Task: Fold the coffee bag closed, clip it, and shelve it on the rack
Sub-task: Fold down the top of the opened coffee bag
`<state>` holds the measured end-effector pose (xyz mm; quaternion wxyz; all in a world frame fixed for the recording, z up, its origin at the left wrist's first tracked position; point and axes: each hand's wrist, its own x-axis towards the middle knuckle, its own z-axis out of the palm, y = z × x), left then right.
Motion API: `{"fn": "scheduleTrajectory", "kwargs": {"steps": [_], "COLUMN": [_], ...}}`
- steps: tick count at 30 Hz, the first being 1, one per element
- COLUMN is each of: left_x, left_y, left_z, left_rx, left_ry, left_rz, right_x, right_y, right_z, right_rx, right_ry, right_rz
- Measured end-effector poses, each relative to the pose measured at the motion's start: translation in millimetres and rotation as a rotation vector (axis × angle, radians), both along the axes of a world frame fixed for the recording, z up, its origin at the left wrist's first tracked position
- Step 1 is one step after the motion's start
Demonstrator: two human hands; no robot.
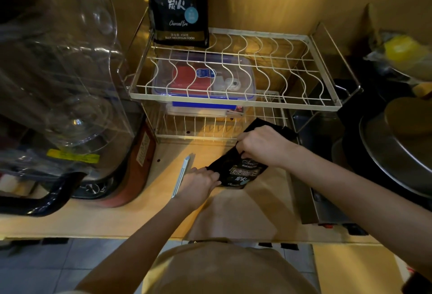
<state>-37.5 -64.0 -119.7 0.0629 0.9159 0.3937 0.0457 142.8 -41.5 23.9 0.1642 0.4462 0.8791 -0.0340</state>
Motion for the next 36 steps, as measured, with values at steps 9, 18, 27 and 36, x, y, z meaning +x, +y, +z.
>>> {"fn": "scheduleTrajectory", "kwargs": {"steps": [9,18,27,36], "left_x": [14.8,15.6,10.4,34.4], "left_y": [-4.9,-9.8,-9.2,5.5], "left_z": [8.6,8.0,20.9,36.7], "left_rx": [0.135,0.097,-0.353,-0.867], "left_ry": [0.096,0.026,-0.536,-1.039], "left_rz": [-0.110,-0.085,0.193,0.442], "right_x": [-27.2,-11.3,-10.8,-13.8], "right_y": [0.0,6.5,3.9,1.8], "right_z": [25.5,18.8,14.0,15.2], "right_rx": [0.038,0.055,0.038,-0.007], "right_ry": [-0.201,-0.137,-0.061,-0.004], "right_rz": [0.028,-0.056,-0.077,-0.082]}}
